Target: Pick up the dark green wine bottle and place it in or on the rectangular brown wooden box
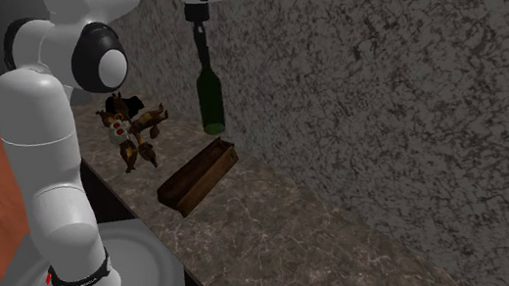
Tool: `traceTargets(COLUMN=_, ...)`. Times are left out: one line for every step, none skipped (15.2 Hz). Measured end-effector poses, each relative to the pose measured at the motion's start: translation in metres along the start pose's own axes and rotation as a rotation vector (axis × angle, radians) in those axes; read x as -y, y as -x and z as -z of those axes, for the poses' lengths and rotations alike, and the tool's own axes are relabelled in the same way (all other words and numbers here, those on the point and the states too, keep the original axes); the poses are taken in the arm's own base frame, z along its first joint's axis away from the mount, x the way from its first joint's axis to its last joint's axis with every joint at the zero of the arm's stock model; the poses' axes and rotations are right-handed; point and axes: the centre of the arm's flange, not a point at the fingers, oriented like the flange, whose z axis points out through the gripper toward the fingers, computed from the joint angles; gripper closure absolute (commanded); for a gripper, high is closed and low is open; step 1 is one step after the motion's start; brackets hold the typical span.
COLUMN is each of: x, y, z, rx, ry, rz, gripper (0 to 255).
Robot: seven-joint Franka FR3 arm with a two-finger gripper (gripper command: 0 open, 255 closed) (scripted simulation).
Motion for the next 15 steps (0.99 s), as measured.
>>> traceTargets(x=0.001, y=0.001, z=-0.005, rx=0.0, ry=0.0, rz=0.0, gripper=255)
traceTargets(x=0.0, y=0.001, z=-0.011, rx=0.0, ry=0.0, rz=0.0, gripper=255)
traceTargets(x=0.0, y=0.001, z=-0.016, rx=0.0, ry=0.0, rz=0.0, gripper=255)
traceTargets(x=0.0, y=0.001, z=-0.021, rx=0.0, ry=0.0, rz=0.0, gripper=255)
traceTargets(x=0.001, y=0.002, z=-0.027, rx=0.0, ry=0.0, rz=0.0, gripper=255)
traceTargets(x=0.001, y=0.004, z=-0.032, rx=0.0, ry=0.0, rz=0.0, gripper=255)
traceTargets(x=0.002, y=0.004, z=-0.037, rx=0.0, ry=0.0, rz=0.0, gripper=255)
traceTargets(x=0.002, y=0.004, z=-0.043, rx=0.0, ry=0.0, rz=0.0, gripper=255)
traceTargets(x=0.002, y=0.004, z=-0.048, rx=0.0, ry=0.0, rz=0.0, gripper=255)
traceTargets(x=0.002, y=0.005, z=-0.053, rx=0.0, ry=0.0, rz=0.0, gripper=255)
traceTargets(x=0.003, y=0.005, z=-0.058, rx=0.0, ry=0.0, rz=0.0, gripper=255)
traceTargets(x=0.002, y=0.007, z=-0.062, rx=0.0, ry=0.0, rz=0.0, gripper=255)
traceTargets(x=0.003, y=0.007, z=-0.068, rx=0.0, ry=0.0, rz=0.0, gripper=255)
traceTargets(x=0.003, y=0.008, z=-0.074, rx=0.0, ry=0.0, rz=0.0, gripper=255)
traceTargets(x=0.004, y=0.008, z=-0.079, rx=0.0, ry=0.0, rz=0.0, gripper=255)
